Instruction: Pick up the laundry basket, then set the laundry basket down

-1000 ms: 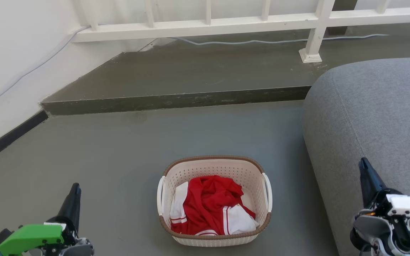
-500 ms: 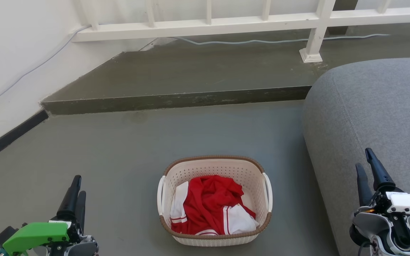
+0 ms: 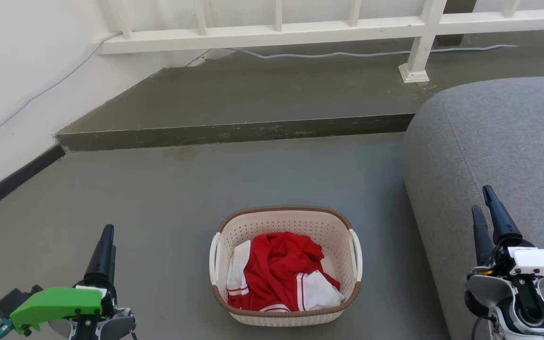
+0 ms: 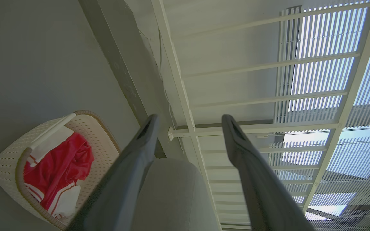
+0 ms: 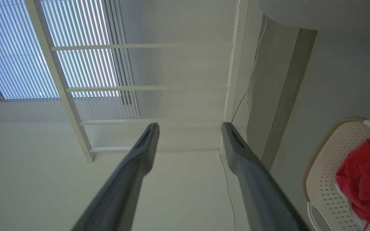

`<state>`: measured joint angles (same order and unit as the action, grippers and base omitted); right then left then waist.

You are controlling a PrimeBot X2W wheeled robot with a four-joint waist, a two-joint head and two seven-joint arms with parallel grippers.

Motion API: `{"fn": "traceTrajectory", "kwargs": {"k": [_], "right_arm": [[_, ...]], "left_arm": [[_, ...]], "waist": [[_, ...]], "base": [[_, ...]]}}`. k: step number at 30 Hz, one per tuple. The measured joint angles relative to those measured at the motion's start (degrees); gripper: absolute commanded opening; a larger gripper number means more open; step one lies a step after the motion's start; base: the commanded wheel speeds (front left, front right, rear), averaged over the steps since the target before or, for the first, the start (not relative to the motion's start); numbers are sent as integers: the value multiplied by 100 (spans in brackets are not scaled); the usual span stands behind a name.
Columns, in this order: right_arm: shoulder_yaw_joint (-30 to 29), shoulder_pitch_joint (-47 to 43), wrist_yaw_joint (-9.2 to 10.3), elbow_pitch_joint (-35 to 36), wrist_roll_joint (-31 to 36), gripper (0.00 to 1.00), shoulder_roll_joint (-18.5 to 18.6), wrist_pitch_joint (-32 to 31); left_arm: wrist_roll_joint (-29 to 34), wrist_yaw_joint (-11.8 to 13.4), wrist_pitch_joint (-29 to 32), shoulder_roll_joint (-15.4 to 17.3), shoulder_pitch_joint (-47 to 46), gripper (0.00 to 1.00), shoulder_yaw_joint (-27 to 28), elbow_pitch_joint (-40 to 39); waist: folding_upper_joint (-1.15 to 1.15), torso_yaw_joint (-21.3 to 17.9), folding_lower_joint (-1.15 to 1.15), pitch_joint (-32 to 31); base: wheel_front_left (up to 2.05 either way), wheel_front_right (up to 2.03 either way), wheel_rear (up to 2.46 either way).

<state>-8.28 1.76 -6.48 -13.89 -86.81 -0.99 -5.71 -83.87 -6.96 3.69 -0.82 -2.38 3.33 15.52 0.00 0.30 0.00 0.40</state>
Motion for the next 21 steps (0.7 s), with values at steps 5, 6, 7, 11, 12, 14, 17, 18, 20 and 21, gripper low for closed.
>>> {"fn": "traceTrajectory", "kwargs": {"k": [5, 6, 7, 11, 12, 14, 17, 18, 20, 21], "right_arm": [[138, 1, 0, 130, 214, 100, 92, 122], [166, 1, -1, 151, 265, 100, 111, 163], [194, 1, -1, 171, 318, 100, 126, 199], [333, 1, -1, 254, 509, 100, 181, 350], [366, 1, -1, 267, 575, 100, 205, 390], [444, 1, -2, 302, 686, 100, 279, 471], [549, 2, -3, 358, 871, 100, 352, 575], [590, 2, -3, 371, 946, 100, 371, 611], [673, 2, -3, 389, 1084, 100, 438, 676], [703, 2, -3, 394, 1171, 100, 479, 706]], "left_arm": [[364, 0, -151, 88, -10, 100, -213, -116], [423, 0, -181, 124, -15, 100, -256, -129], [495, 0, -197, 164, -19, 100, -309, -134], [801, -1, -311, 224, -44, 100, -457, -152], [911, -1, -341, 248, -60, 100, -511, -152], [1131, -1, -383, 315, -105, 100, -583, -155], [1425, -1, -468, 403, -131, 100, -677, -168], [1505, -1, -486, 404, -131, 100, -713, -170], [1760, -1, -528, 408, -133, 100, -726, -208], [1884, -1, -553, 423, -138, 100, -731, -244]], "waist": [[0, -1, 0, 11], [0, -2, 0, 14], [0, -3, 0, 16], [0, -5, 0, 28], [0, -6, 0, 31], [0, -6, 0, 35], [0, -6, 0, 40], [0, -6, 0, 41], [0, -5, 0, 45], [0, -4, 0, 46]], "base": [[0, 0, 0], [0, 0, 0], [0, 0, 0], [0, 0, 0], [0, 0, 0], [0, 0, 0], [0, 0, 0], [0, 0, 0], [0, 0, 0], [0, 0, 0]]}}
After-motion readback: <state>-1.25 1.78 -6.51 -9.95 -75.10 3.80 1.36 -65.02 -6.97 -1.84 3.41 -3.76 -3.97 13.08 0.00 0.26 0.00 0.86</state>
